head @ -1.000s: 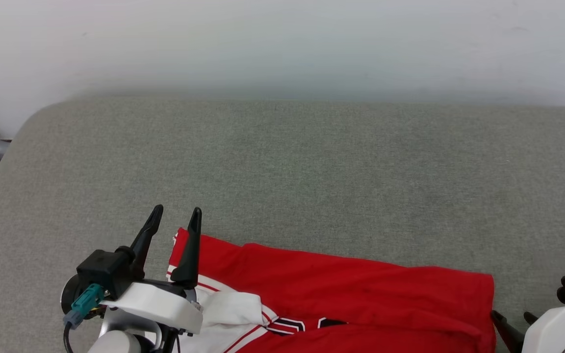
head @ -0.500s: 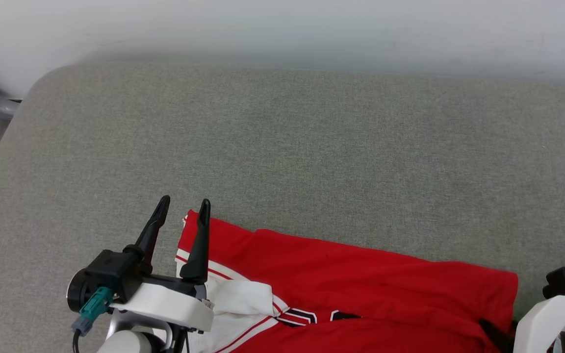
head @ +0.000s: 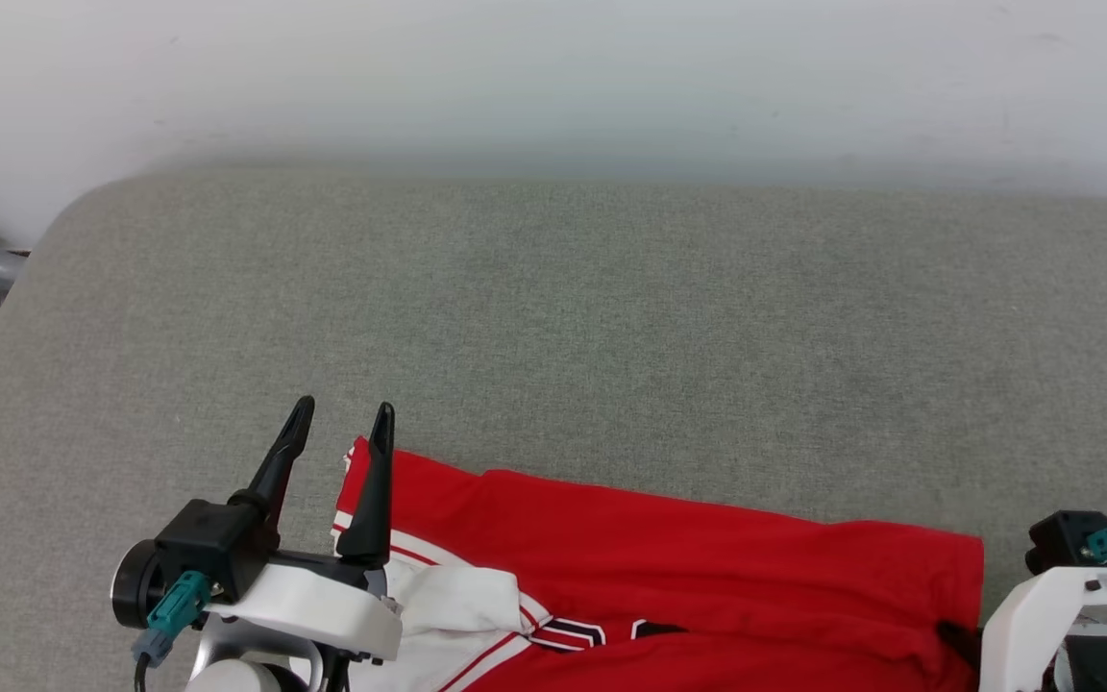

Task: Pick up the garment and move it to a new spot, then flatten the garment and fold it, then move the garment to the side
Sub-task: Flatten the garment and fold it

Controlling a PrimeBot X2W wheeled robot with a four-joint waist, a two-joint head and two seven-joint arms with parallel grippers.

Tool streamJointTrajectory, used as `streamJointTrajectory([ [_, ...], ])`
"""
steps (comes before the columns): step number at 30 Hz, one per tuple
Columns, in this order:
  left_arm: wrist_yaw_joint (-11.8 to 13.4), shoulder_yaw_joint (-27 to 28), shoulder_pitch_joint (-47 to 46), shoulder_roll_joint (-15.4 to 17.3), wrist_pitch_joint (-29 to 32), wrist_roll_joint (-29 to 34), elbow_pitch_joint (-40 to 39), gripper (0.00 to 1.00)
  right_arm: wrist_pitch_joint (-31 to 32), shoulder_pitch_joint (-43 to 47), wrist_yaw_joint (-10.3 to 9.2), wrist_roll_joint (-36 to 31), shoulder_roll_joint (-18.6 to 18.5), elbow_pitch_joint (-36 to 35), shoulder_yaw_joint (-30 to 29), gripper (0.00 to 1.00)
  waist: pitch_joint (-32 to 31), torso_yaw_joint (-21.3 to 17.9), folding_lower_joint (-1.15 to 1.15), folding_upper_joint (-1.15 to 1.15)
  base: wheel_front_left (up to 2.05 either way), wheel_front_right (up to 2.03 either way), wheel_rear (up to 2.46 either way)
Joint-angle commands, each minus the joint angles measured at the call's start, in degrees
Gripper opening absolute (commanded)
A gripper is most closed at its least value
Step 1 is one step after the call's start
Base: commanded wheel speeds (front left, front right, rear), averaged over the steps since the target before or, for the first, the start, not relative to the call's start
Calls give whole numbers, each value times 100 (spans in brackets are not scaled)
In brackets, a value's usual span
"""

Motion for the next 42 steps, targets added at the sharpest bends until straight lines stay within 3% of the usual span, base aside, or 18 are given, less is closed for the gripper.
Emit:
streamJointTrajectory([
  [1,35,4,93,37,18,-7,-13,100,6,-118,-4,-29,-114,27,-105,0,-122,-84,0,0,0,0,0],
  [8,132,58,263,103,28,-36,-47,100,137,-190,-6,-200,-304,-8,-431,0,-233,-219,0,0,0,0,0],
  [15,175,44,360,134,42,-41,-54,100,414,-112,-5,-438,-459,-85,-1304,0,-280,-262,0,0,0,0,0],
  [19,190,26,363,142,30,-6,-53,100,715,-173,-5,-224,-274,-202,-1539,0,-285,-267,0,0,0,0,0],
  [25,183,-2,307,152,23,3,17,100,1679,-327,-4,1208,667,-587,-1755,0,-313,-211,0,0,0,0,0],
  [31,137,-43,220,122,37,-30,91,100,2607,-360,-4,2795,1077,-759,-1916,0,-316,-65,0,0,0,0,0],
  [35,127,-54,154,103,37,-35,139,100,2458,-371,-4,3865,1087,-383,-1517,0,-270,69,0,0,0,0,0],
  [42,112,-57,6,68,10,-41,187,100,1627,-614,-4,4831,1082,98,-297,0,-87,292,0,0,0,0,0],
])
